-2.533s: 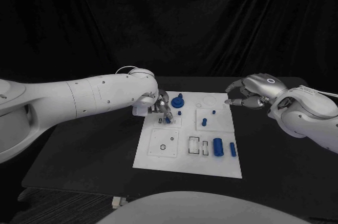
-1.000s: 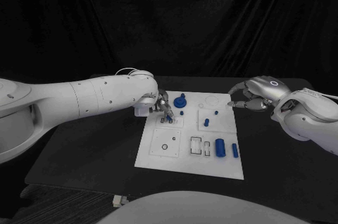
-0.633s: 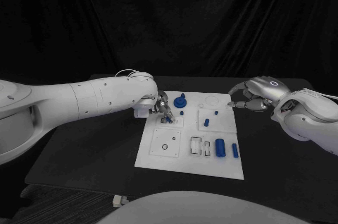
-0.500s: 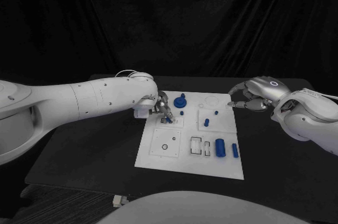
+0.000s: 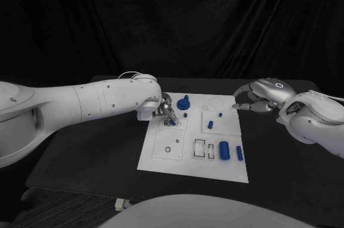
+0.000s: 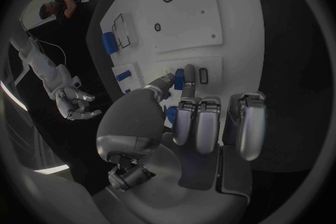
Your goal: Assemble the parts on the task board
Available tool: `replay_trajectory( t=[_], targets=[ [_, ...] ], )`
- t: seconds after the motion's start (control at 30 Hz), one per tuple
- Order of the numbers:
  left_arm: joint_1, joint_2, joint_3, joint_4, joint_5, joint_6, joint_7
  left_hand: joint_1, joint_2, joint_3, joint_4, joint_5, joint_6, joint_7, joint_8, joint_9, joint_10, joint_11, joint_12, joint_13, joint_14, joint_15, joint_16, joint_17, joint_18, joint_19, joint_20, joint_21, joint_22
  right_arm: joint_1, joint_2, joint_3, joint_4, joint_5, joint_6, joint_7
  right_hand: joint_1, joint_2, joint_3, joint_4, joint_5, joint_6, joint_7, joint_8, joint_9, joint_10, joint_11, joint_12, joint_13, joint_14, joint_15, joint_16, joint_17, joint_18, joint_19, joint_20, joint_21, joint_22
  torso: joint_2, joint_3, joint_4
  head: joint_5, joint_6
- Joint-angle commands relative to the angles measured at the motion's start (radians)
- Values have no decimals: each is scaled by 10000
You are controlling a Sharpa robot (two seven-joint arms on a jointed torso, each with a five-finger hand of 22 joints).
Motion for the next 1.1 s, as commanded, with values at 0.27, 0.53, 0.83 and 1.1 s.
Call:
replay_trajectory(
  t=[0.27, 0.53, 0.83, 1.1],
  targets=[
    [-46, 68, 1, -27, 73, 82, 109, -176, -55, -211, 258, -704, -105, 83, -169, 67, 1060, 95, 35, 2629, 1056, 85, -42, 2634, 84, -109, 59, -116, 1576, -28, 13, 8, -19, -21, 91, -241, 22, 60, 2, -88, 40, 21, 43, 18, -20, 1066, 55, 36, 2633, 527, 98, -47, -43, -41, 247, 65, -48, 1853, 0, -1, 0, 17, 2],
    [-59, 107, 1, -57, 73, 169, 88, -449, -144, -634, 586, -1118, -103, 131, -297, 92, 1060, 138, 35, 2629, 1056, 125, -42, 2634, 101, -157, 99, -180, 1546, -32, 11, 8, -23, -21, 123, -254, 22, 60, 2, -88, 40, 21, 43, 18, -20, 1066, 55, 36, 2633, 527, 98, -47, -43, -41, 247, 65, -48, 1853, 4, -1, 1, 11, 2],
    [-66, 119, 1, -67, 73, 285, 70, -513, -205, -829, 686, -1280, -167, 165, -391, 96, 1060, 167, 35, 2629, 1056, 148, -42, 2634, 118, -212, 120, -239, 1505, -53, 11, 8, -33, -21, 145, -249, 21, 58, -7, -92, 41, 22, 44, 18, -24, 1066, 56, 36, 2633, 527, 98, -46, -40, -41, 246, 65, -51, 1853, 4, 0, -5, 22, 2],
    [-70, 111, 1, -64, 73, 290, 50, -735, -315, -1214, 904, -1651, -152, 193, -444, 158, 1060, 203, 35, 2629, 1056, 181, -42, 2634, 129, -245, 160, -291, 1488, -80, 13, 8, -43, -21, 155, -241, 18, 55, -15, -93, 42, 24, 44, 18, -26, 1066, 57, 36, 2633, 527, 99, -42, -34, -41, 247, 66, -51, 1853, 0, 2, -6, 28, 2]
  ],
)
